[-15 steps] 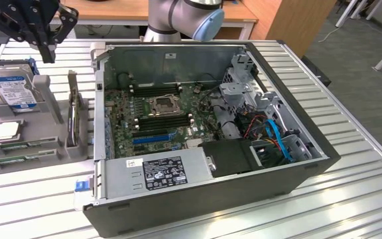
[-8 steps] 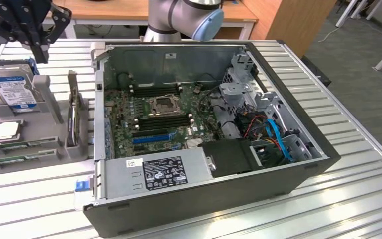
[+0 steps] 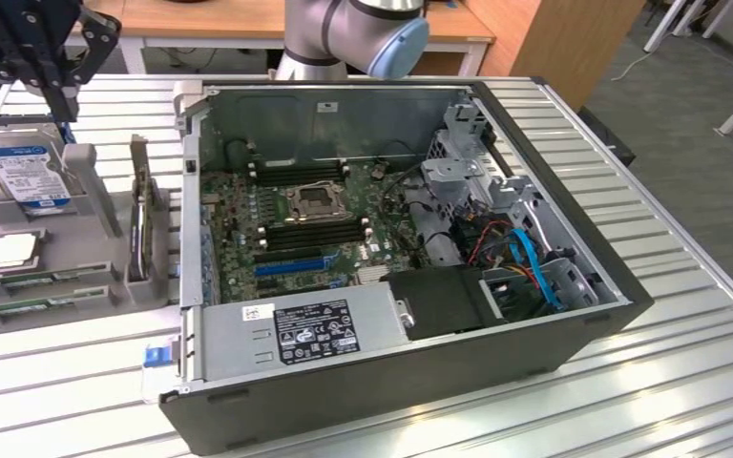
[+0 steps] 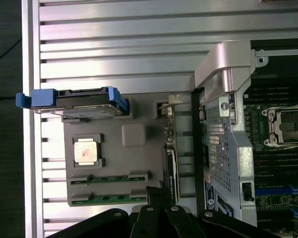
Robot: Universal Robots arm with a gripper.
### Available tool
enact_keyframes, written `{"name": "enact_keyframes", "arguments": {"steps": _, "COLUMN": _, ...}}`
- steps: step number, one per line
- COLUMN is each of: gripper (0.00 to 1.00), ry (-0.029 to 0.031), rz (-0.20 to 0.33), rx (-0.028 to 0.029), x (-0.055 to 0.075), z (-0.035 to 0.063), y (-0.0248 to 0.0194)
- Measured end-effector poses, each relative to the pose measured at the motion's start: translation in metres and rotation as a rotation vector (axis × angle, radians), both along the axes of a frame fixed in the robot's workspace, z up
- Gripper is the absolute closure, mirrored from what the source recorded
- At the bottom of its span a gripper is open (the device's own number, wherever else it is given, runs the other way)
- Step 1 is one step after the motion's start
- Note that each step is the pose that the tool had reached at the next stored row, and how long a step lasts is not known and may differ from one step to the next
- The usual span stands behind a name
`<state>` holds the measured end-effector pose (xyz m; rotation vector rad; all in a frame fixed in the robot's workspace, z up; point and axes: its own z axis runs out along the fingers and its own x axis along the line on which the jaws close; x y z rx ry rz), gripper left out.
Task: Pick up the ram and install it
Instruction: 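Reach for the ram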
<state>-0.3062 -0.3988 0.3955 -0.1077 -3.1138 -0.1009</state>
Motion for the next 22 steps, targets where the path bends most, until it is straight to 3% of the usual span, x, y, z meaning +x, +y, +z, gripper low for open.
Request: {"name": "enact_keyframes", "arguments": {"steps": 22, "gripper": 0.9, "ry": 0.0133, "rz": 0.0, "rx": 0.0, "x": -0.034, "z": -0.0006, "y": 0.0}}
